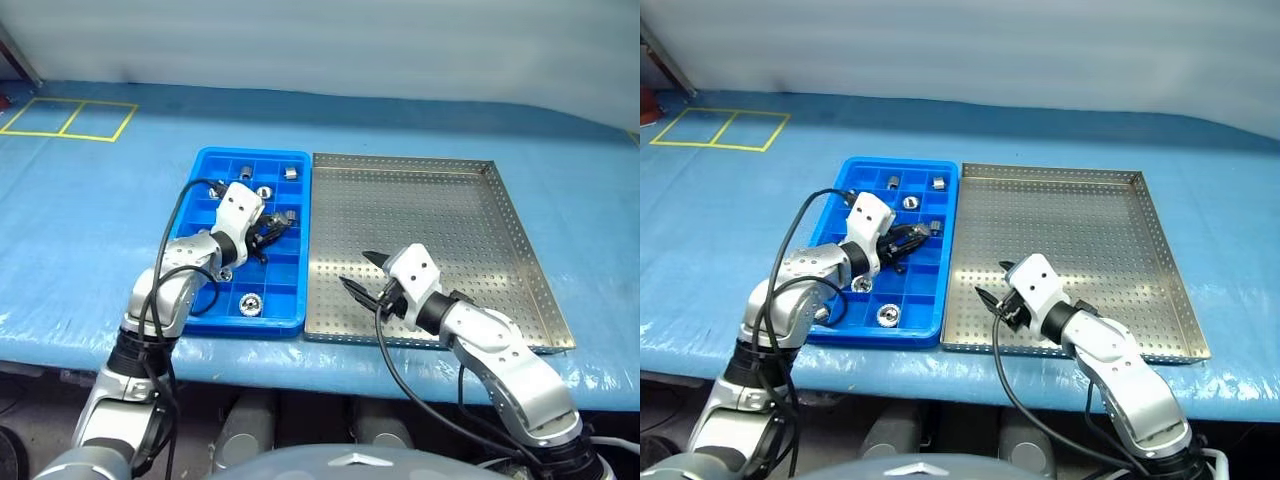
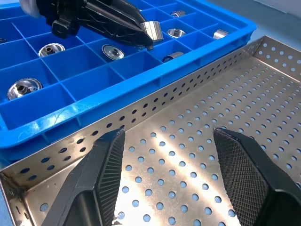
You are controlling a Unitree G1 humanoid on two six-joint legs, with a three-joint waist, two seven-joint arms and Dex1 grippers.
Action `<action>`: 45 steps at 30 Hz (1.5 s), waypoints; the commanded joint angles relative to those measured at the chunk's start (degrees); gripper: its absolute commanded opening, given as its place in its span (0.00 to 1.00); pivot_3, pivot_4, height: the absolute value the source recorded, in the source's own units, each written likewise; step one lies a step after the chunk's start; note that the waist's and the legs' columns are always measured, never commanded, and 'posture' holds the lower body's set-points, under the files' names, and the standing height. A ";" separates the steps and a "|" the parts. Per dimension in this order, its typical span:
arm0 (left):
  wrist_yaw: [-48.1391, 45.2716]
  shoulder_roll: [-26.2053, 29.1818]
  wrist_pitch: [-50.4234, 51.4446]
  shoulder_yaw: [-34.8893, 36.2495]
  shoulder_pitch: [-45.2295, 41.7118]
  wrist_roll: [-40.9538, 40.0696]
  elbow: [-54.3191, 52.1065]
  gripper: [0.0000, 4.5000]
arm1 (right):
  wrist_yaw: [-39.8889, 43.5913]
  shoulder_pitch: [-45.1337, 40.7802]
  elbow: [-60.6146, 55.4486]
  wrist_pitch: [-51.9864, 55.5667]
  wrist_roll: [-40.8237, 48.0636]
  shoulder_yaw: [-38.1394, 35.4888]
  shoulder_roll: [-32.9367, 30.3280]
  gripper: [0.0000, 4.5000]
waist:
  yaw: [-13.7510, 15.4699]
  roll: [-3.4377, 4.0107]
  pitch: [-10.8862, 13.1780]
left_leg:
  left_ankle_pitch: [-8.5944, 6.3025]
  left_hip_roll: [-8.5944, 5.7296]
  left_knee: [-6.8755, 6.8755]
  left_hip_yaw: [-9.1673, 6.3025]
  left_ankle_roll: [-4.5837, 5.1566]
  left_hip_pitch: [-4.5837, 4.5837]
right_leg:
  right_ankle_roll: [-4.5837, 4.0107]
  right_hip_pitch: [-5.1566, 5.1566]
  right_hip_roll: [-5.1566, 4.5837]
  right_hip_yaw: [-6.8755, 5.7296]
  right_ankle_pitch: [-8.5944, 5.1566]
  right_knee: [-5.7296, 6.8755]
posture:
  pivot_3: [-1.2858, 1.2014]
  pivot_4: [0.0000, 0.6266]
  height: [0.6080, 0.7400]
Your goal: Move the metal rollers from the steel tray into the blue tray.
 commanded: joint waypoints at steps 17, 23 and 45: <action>-9.55 5.97 -0.35 1.01 3.02 -6.25 -8.27 0.29 | 0.54 -0.01 -0.77 -1.48 -1.18 -0.10 1.40 0.70 | -0.04 0.02 0.01 | 0.02 0.00 -0.09 -0.03 -0.05 0.02 | -0.06 -0.01 -0.01 -0.03 -0.03 -0.02 | 0.52 0.24 1.00; -11.09 7.64 -0.09 -2.26 4.53 -5.57 -8.50 0.29 | 0.60 -0.01 -0.81 -1.41 -1.39 -0.27 1.45 0.70 | 0.03 0.03 0.01 | 0.03 0.00 -0.09 -0.04 -0.04 0.01 | -0.07 0.00 -0.01 -0.03 -0.04 -0.03 | 0.52 0.24 1.00; -12.52 7.16 -6.74 -4.90 6.05 -4.33 -8.98 0.94 | 0.15 0.60 -1.28 -1.32 -1.88 -0.77 1.45 0.70 | 0.16 0.06 0.01 | 0.03 -0.02 -0.13 -0.05 -0.05 0.00 | -0.09 -0.01 -0.05 -0.05 -0.06 -0.06 | 0.51 0.24 1.00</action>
